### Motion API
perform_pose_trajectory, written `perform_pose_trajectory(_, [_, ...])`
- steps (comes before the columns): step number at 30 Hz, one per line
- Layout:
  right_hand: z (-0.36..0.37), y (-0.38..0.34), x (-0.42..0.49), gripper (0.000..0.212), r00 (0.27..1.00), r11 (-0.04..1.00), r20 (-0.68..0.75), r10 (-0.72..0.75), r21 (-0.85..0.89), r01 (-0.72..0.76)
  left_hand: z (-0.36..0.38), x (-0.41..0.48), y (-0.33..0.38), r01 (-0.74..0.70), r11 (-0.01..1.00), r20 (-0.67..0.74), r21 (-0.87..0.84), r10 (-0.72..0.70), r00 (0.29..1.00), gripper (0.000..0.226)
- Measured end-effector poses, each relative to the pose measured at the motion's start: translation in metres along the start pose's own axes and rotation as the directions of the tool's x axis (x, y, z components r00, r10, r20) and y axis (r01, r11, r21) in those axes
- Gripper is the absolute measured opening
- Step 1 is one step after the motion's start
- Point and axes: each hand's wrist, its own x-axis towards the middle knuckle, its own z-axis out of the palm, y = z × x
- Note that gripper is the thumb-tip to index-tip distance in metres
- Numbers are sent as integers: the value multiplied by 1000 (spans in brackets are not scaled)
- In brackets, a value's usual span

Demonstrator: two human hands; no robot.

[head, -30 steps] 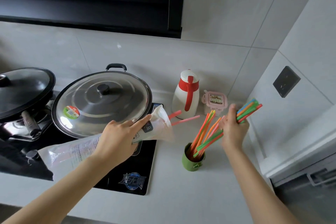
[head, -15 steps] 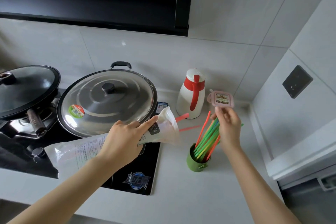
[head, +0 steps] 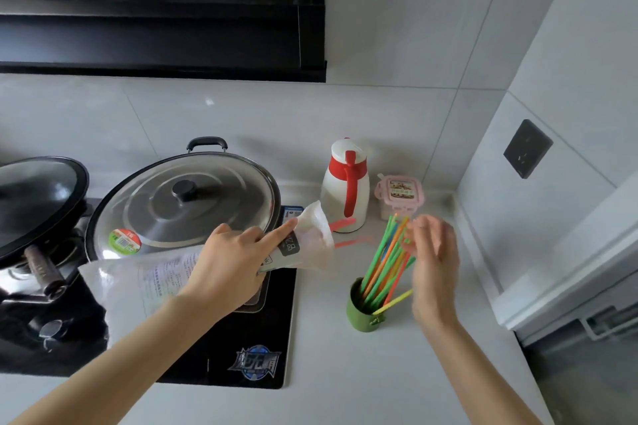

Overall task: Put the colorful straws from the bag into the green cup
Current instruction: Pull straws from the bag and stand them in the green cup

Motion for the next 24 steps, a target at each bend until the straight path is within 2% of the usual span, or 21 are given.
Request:
perform_pose_trajectory(2, [12, 8, -1, 10, 970, 970, 60, 237, 38, -239, -5, 12, 1, -101, 986, 17, 130, 100, 995, 87])
perform_pose_trajectory(4, [23, 13, 2, 20, 904, 907, 135, 405, 63, -416, -9, 22, 2, -208, 943, 42, 258, 205, 978, 82])
perform_pose_trajectory(6, [35, 16, 3, 36, 824, 822, 223, 521, 131, -555, -16, 33, 4, -293, 894, 35, 339, 299, 954, 81])
perform_pose_trajectory(9, [48, 19, 2, 46, 721, 646, 319, 615, 321, -693, -24, 53, 9, -415, 786, 149, 458, 393, 907, 90])
perform_pose_trajectory(13, [59, 24, 0, 42, 629, 391, 375, 681, 540, -745, -40, 75, 12, -537, 620, 288, 572, 462, 839, 99])
perform_pose_trajectory(16, [66, 31, -4, 43, 597, 293, 427, 679, 589, -753, -48, 84, 15, -585, 535, 367, 610, 463, 807, 97])
perform_pose_trajectory(18, [69, 31, -7, 43, 591, 252, 450, 669, 611, -750, -50, 86, 16, -599, 520, 390, 608, 461, 797, 90])
perform_pose_trajectory(20, [69, 31, -7, 40, 587, 255, 448, 674, 604, -755, -49, 84, 16, -595, 532, 399, 603, 444, 802, 86])
perform_pose_trajectory(24, [65, 33, -7, 29, 615, 258, 451, 647, 629, -733, -40, 74, 6, -542, 619, 350, 568, 414, 840, 76])
